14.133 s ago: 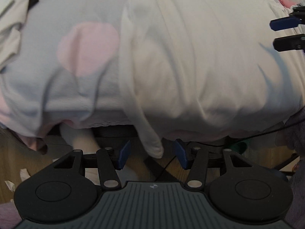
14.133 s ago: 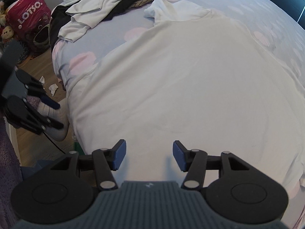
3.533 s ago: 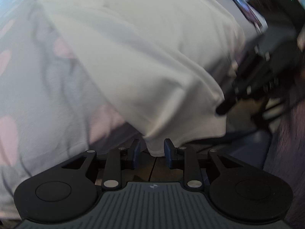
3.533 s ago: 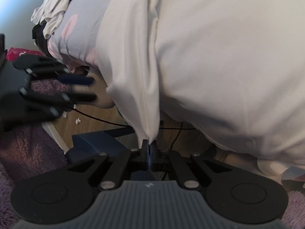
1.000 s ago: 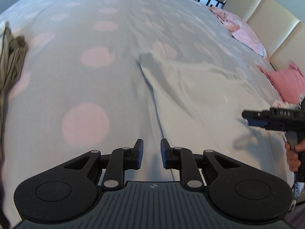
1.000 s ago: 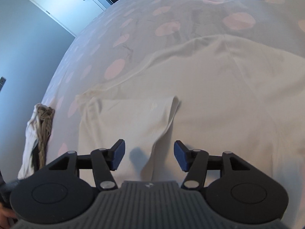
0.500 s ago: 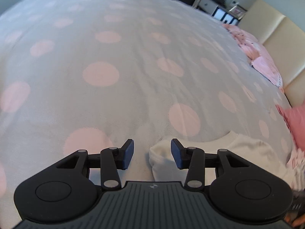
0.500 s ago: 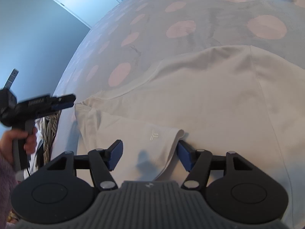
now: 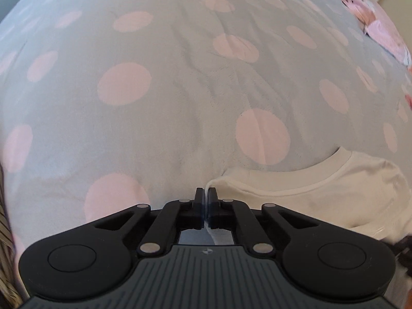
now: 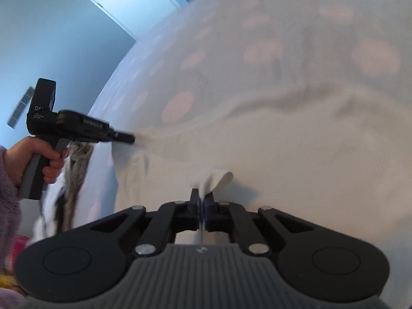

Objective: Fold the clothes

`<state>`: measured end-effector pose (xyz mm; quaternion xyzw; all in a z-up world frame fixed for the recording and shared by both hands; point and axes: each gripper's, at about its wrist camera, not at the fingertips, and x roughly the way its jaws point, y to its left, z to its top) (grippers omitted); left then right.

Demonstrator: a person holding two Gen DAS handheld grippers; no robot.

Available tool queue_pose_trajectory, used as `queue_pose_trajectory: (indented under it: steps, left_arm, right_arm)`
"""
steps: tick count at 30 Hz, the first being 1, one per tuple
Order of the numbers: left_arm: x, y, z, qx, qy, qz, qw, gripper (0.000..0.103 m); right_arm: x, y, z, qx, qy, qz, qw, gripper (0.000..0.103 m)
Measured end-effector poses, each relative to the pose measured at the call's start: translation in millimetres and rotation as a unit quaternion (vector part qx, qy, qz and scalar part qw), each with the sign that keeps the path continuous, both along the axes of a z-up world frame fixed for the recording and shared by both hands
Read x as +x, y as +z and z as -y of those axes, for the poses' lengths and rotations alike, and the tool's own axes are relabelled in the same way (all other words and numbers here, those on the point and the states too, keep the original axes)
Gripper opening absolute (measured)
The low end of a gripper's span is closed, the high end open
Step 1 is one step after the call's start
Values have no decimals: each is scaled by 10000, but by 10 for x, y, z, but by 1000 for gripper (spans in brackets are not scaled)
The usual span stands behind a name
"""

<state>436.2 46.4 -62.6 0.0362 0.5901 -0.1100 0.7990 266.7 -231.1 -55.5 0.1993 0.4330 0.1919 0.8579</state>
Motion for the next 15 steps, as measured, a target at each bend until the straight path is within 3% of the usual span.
queue_pose_trajectory:
  steps: [2, 7, 10, 13, 15]
  left_arm:
    - [21, -35, 98, 297, -95, 66, 9995, 1]
    - [68, -92, 221, 789, -99, 259, 9965, 1]
    - [97, 11, 187, 1192, -103, 730, 9901, 2]
    - [26, 166, 67, 792, -213, 865, 9929, 2]
    - [-57, 266, 1, 498, -343, 912, 9940, 11]
  right_arm:
    - [17, 85, -7, -385, -89, 82, 9992, 4]
    - [26, -98, -51, -464, 0, -178, 9988, 4]
    - [45, -187, -52, -681, -67, -130, 9976, 9]
    - [40, -169, 33, -875, -342, 5, 9956, 24]
    - [33, -127, 94, -905, -429, 92, 9949, 28]
